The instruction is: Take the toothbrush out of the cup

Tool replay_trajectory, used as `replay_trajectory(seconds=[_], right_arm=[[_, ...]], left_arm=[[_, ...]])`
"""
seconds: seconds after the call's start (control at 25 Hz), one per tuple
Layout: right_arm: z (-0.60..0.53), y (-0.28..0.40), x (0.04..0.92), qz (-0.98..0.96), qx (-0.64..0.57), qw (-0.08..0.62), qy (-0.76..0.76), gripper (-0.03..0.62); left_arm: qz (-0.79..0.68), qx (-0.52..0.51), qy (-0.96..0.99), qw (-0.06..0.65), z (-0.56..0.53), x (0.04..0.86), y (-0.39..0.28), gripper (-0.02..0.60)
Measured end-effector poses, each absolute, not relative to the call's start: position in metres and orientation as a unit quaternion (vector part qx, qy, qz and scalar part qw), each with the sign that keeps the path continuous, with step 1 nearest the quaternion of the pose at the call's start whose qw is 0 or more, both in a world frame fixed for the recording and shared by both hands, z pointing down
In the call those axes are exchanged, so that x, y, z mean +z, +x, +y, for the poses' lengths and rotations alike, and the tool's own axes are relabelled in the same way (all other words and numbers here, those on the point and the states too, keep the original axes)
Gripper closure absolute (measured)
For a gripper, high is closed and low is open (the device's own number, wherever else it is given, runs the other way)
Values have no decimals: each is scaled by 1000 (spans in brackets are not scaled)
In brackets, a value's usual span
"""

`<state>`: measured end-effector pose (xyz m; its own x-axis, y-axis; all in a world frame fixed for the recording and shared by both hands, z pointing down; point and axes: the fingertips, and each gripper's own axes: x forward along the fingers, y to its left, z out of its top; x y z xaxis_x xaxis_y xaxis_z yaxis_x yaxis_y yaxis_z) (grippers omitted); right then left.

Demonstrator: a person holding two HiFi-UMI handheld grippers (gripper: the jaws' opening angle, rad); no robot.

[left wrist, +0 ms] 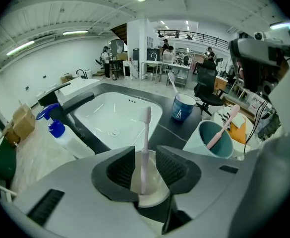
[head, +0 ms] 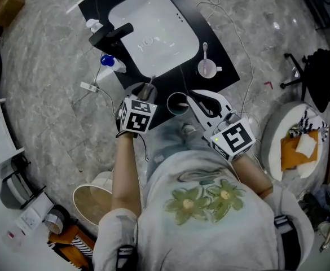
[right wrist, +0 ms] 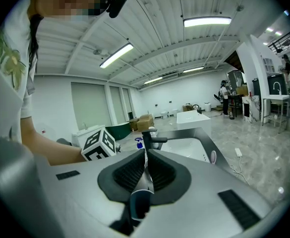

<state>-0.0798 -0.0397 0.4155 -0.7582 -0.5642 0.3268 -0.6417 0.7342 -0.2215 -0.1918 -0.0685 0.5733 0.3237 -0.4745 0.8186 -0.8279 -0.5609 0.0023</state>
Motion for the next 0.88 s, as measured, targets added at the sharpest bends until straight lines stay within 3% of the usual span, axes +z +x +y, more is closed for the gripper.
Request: replay_trajectory(seconds=[0.48,0.88], right_arm=[[-34,-71,424,-915,178,122,342,548],[-26,-69,425,-914,180,124,342,548]], left_arm=[[-409,408,786,221,-64,583,-188,512],[-422,395,788,214,-62,574,-187,517]])
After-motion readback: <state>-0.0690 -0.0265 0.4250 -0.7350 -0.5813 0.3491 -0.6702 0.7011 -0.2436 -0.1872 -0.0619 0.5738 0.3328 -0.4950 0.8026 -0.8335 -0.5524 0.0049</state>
